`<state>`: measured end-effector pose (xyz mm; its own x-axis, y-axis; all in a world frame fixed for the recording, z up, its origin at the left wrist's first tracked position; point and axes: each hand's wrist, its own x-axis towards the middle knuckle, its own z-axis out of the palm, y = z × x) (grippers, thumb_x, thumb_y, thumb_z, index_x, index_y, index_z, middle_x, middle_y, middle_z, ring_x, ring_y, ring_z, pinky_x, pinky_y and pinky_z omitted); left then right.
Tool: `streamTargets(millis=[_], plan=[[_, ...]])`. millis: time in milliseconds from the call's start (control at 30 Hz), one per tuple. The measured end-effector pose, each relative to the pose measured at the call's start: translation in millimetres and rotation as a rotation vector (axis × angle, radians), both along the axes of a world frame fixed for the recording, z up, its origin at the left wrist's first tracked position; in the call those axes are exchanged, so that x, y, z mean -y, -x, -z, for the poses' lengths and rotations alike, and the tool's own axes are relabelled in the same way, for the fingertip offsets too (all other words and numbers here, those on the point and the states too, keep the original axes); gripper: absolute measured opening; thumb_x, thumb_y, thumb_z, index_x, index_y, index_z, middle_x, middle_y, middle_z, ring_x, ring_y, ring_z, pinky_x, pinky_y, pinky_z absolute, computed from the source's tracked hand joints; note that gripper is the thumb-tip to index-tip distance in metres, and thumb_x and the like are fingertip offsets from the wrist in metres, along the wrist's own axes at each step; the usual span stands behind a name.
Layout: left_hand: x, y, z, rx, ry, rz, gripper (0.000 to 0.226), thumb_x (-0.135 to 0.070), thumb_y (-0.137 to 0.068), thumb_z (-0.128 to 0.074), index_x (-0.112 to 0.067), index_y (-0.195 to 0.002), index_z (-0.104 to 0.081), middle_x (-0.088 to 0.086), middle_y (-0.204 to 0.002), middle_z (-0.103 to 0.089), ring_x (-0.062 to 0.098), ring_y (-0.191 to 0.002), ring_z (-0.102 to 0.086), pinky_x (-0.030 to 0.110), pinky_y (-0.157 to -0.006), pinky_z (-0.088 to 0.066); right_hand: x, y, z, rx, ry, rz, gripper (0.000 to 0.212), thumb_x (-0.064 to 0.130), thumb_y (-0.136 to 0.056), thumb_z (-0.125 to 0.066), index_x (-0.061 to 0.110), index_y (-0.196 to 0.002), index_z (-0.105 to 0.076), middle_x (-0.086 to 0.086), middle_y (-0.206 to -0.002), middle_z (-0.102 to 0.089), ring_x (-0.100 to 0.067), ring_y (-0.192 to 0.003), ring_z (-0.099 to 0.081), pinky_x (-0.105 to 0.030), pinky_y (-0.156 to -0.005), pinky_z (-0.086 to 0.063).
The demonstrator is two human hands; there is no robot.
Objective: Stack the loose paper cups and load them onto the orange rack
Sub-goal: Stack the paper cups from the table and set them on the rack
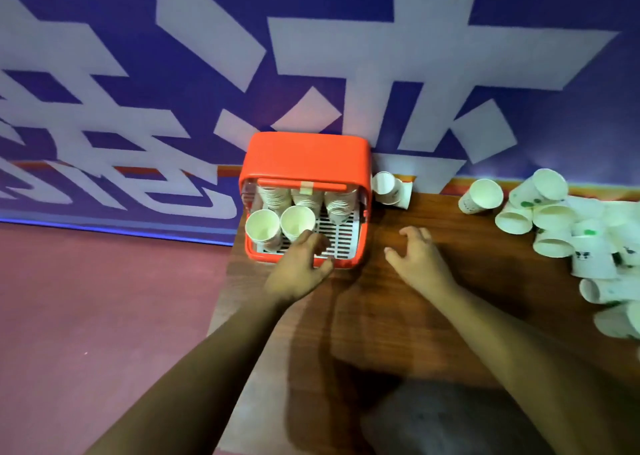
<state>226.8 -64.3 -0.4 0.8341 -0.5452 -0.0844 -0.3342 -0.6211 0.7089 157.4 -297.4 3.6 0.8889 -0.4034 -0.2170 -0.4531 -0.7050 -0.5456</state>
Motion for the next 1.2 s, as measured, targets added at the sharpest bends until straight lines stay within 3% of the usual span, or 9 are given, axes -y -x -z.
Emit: streamTargets(millis=[133, 267, 367, 467, 600, 700, 833, 1000, 1200], plan=[[83.8, 3.5, -14.7, 0.015, -0.013, 0.132, 0.026, -0.017, -0.087, -0.063, -0.009, -0.112, -0.059, 0.003, -0.106, -0.052, 0.021, -0.100, -0.056, 0.026, -0.087, -0.041, 73.4, 5.0, -3.9, -0.075, 0.014, 0.105, 0.053, 0.037, -0.092, -0.061, 0.010, -0.136, -0.048, -0.012, -0.137, -0.047, -0.028, -0.120, -0.053, -0.036, -0.096, -0.045], [157.0, -17.9, -24.7, 0.071, -0.081, 0.133, 0.037, -0.019, -0.085, -0.062, -0.010, -0.120, -0.055, 0.008, -0.122, -0.050, 0.027, -0.113, -0.052, 0.039, -0.102, -0.041, 124.8, -14.6, 3.9, -0.031, -0.045, 0.177, 0.047, 0.034, -0.093, -0.061, 0.004, -0.128, -0.054, -0.016, -0.130, -0.055, -0.030, -0.118, -0.054, -0.033, -0.094, -0.044], [191.3, -46.2, -20.3, 0.234, -0.187, 0.061, 0.040, -0.021, -0.082, -0.063, -0.010, -0.119, -0.055, 0.011, -0.121, -0.051, 0.033, -0.114, -0.050, 0.052, -0.108, -0.035, 140.9, -37.1, 16.4, -0.035, -0.134, 0.167, 0.044, 0.036, -0.094, -0.060, 0.006, -0.127, -0.056, -0.012, -0.123, -0.061, -0.026, -0.112, -0.059, -0.030, -0.086, -0.046], [212.0, -69.4, -9.6, 0.393, -0.439, 0.084, 0.051, -0.017, -0.084, -0.063, -0.009, -0.132, -0.049, 0.014, -0.131, -0.047, 0.033, -0.121, -0.045, 0.044, -0.104, -0.038, 142.5, -62.3, 36.1, -0.002, -0.225, 0.149, 0.044, 0.034, -0.093, -0.061, 0.008, -0.128, -0.056, -0.009, -0.123, -0.063, -0.024, -0.110, -0.061, -0.030, -0.087, -0.049], [225.3, -84.1, 10.5, 0.548, -0.828, 0.184, 0.067, -0.034, -0.089, -0.060, -0.009, -0.145, -0.033, 0.019, -0.150, -0.034, 0.034, -0.142, -0.028, 0.045, -0.118, -0.021, 131.5, -95.3, 58.7, -0.011, -0.378, 0.198, 0.038, 0.028, -0.093, -0.063, 0.007, -0.124, -0.060, -0.010, -0.118, -0.066, -0.024, -0.104, -0.063, -0.030, -0.083, -0.050], [231.6, -87.4, 22.4, 0.572, -0.951, 0.189, 0.063, -0.037, -0.096, -0.049, -0.010, -0.149, -0.028, 0.018, -0.150, -0.036, 0.035, -0.142, -0.027, 0.047, -0.119, -0.019, 125.8, -108.3, 75.5, -0.007, -0.422, 0.189, 0.025, 0.021, -0.092, -0.063, 0.009, -0.114, -0.067, -0.010, -0.110, -0.069, -0.024, -0.097, -0.064, -0.028, -0.075, -0.048], [234.0, -87.4, 28.1, 0.615, -0.906, 0.151, 0.044, -0.027, -0.096, -0.047, -0.012, -0.138, -0.041, 0.013, -0.132, -0.048, 0.031, -0.123, -0.043, 0.042, -0.109, -0.030, 124.3, -111.6, 93.7, 0.018, -0.427, 0.217, 0.018, 0.015, -0.090, -0.064, 0.011, -0.107, -0.071, -0.007, -0.104, -0.070, -0.023, -0.090, -0.064, -0.028, -0.071, -0.049], [224.0, -77.4, 26.0, 0.552, -0.759, 0.125, 0.041, -0.027, -0.092, -0.057, -0.014, -0.129, -0.046, 0.010, -0.126, -0.049, 0.029, -0.115, -0.047, 0.036, -0.095, -0.038, 129.0, -92.7, 91.9, 0.090, -0.445, 0.263, 0.005, 0.014, -0.083, -0.068, 0.013, -0.085, -0.073, -0.003, -0.084, -0.070, -0.017, -0.074, -0.062, -0.018, -0.055, -0.039], [213.0, -51.3, -4.0, 0.345, -0.430, -0.064, 0.047, -0.030, -0.084, -0.064, -0.007, -0.122, -0.051, 0.015, -0.116, -0.053, 0.035, -0.106, -0.052, 0.043, -0.087, -0.044, 142.3, -44.7, 59.1, 0.133, -0.384, 0.302, 0.010, 0.023, -0.076, -0.072, 0.021, -0.085, -0.073, -0.007, -0.100, -0.066, -0.021, -0.092, -0.063, -0.023, -0.070, -0.048]])
